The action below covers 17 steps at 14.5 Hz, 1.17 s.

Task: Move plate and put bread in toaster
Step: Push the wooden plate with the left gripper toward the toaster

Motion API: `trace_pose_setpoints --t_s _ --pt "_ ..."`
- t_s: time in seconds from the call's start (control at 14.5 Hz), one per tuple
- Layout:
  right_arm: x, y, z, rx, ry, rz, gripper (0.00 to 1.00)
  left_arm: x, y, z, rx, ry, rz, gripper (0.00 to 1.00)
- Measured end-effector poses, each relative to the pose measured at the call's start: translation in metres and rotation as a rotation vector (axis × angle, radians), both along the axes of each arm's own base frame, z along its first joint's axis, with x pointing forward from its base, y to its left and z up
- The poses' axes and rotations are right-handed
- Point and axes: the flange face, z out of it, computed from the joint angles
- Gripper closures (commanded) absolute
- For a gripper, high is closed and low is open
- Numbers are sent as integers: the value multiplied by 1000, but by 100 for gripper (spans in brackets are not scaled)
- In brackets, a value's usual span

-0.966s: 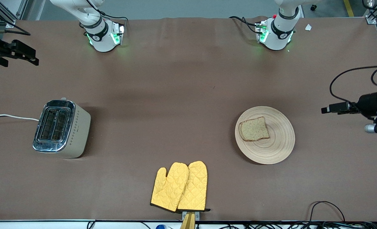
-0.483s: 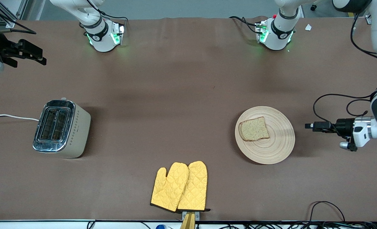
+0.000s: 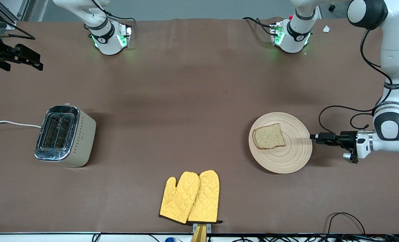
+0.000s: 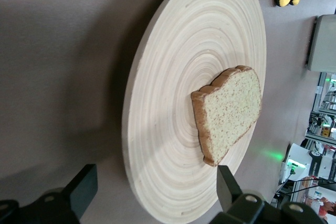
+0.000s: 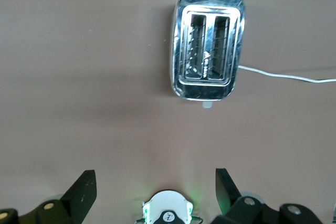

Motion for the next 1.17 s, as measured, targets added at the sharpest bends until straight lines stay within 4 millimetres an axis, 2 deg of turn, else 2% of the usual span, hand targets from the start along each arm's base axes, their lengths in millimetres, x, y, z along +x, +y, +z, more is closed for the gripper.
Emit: trace_pose_setpoints --t_s 0.14,0.28,0.48,0.62,0.83,1.03,1.17 --pt "6 -4 3 -15 -46 -5 0 1 -5 -8 -17 -2 3 4" --pt "11 -7 2 -33 -66 -10 0 -1 -7 -20 -40 -10 0 12" --pt "24 -14 -3 -37 -112 -18 0 -2 -7 -34 -54 -34 -16 37" --pt "33 -31 -10 -35 -126 -27 0 -3 -8 -39 -62 -48 -31 53" --pt "42 -56 -20 -32 -121 -37 0 -3 -14 -43 -74 -51 -43 84" --pt "44 -54 -24 -31 -115 -33 0 0 -20 -41 -97 -59 -27 100" --pt "44 -53 -24 -31 -114 -30 0 3 -24 -38 -125 -69 -10 100"
